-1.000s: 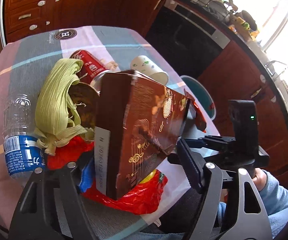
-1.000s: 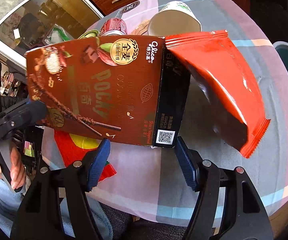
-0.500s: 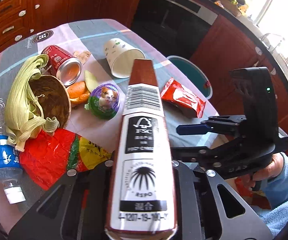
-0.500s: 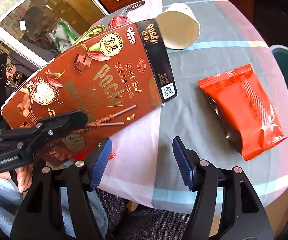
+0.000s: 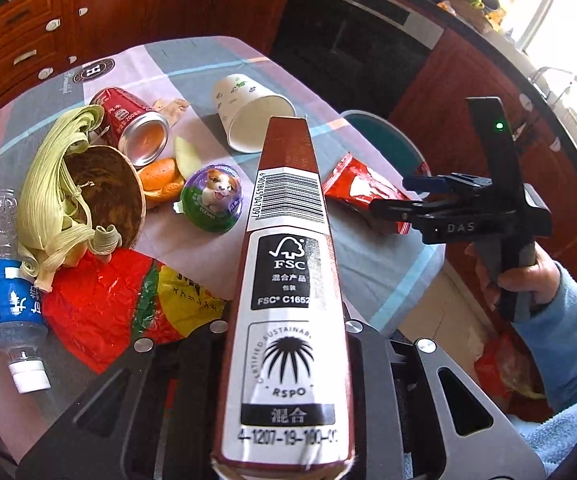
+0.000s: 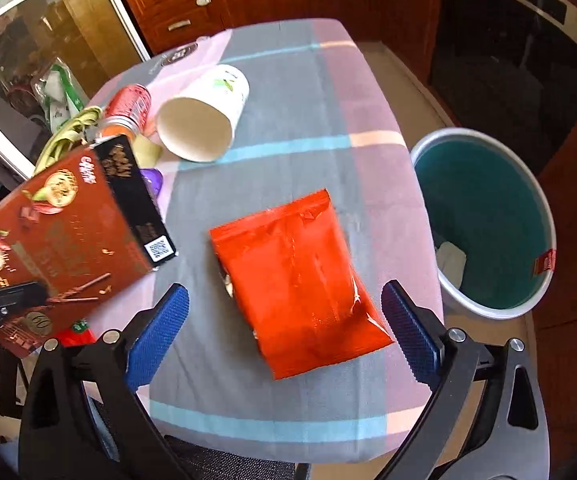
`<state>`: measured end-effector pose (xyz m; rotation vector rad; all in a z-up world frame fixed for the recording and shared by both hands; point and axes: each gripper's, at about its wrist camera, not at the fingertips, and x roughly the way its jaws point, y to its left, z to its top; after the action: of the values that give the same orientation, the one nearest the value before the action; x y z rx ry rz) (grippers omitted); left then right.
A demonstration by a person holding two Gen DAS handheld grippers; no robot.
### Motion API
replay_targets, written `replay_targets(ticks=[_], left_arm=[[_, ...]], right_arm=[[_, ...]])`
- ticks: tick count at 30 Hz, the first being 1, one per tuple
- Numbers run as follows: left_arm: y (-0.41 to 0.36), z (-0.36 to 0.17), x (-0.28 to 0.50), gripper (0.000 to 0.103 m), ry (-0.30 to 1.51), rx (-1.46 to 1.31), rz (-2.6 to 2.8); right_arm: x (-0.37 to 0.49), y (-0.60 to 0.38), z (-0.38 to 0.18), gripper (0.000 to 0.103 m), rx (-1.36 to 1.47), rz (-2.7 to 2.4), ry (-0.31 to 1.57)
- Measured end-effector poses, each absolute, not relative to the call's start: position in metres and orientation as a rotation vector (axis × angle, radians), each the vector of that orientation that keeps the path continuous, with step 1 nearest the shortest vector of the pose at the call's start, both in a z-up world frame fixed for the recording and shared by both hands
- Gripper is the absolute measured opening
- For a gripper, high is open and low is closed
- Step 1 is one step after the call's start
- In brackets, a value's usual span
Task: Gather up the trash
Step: 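Grasp the brown Pocky box with the left gripper while the right gripper grasps the orange packet, then carry the Pocky box and orange packet over the bin and release both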
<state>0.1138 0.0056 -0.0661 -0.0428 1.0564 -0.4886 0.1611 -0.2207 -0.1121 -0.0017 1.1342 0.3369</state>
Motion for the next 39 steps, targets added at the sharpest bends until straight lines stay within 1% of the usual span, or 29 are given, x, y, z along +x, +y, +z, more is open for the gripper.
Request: replay_targets(ticks=[2, 3, 5, 7, 8, 10, 11, 12, 14, 17, 25, 32, 39], left_arm=[[0.006, -0.067, 0.113, 0.024, 1.062, -0.036, -0.481], [0.006, -0.067, 0.113, 0.025, 1.067, -0.035, -0.477], [0.003, -0.069, 0.114, 0.026, 1.078, -0.029, -0.468], [0.0, -0.071, 0.115, 0.026, 1.087, -0.021, -0.461], [-0.001, -0.072, 0.116, 0.026, 1.089, -0.02, -0.459], [-0.005, -0.073, 0.116, 0.026, 1.091, -0.014, -0.455], [-0.007, -0.072, 0.116, 0.026, 1.09, -0.009, -0.449], [-0.009, -0.072, 0.116, 0.026, 1.087, -0.004, -0.443], [-0.014, -0.069, 0.117, 0.025, 1.084, 0.01, -0.431], [-0.021, -0.062, 0.115, 0.021, 1.065, 0.037, -0.412], [-0.043, -0.03, 0.104, 0.019, 0.995, 0.072, -0.452], [-0.067, -0.005, 0.097, 0.018, 0.951, 0.12, -0.478], [-0.123, 0.009, 0.141, 0.018, 0.923, 0.149, -0.555]], right_arm=[[0.163, -0.217, -0.121, 0.093, -0.018, 0.35, 1.176], [0.161, -0.214, -0.122, 0.095, -0.036, 0.354, 1.164], [0.156, -0.209, -0.124, 0.096, -0.069, 0.369, 1.146], [0.151, -0.203, -0.127, 0.096, -0.119, 0.349, 1.119], [0.147, -0.202, -0.127, 0.094, -0.131, 0.335, 1.102], [0.139, -0.202, -0.125, 0.082, -0.164, 0.307, 1.07], [0.136, -0.204, -0.122, 0.063, -0.165, 0.302, 1.057], [0.135, -0.208, -0.119, 0.052, -0.129, 0.316, 1.065], [0.133, -0.216, -0.116, 0.05, -0.065, 0.33, 1.078], [0.132, -0.225, -0.109, 0.049, 0.025, 0.345, 1.077], [0.126, -0.255, -0.081, 0.049, 0.163, 0.361, 1.021], [0.12, -0.292, -0.07, 0.049, 0.255, 0.325, 0.979], [0.129, -0.362, -0.06, 0.049, 0.415, 0.205, 0.923]])
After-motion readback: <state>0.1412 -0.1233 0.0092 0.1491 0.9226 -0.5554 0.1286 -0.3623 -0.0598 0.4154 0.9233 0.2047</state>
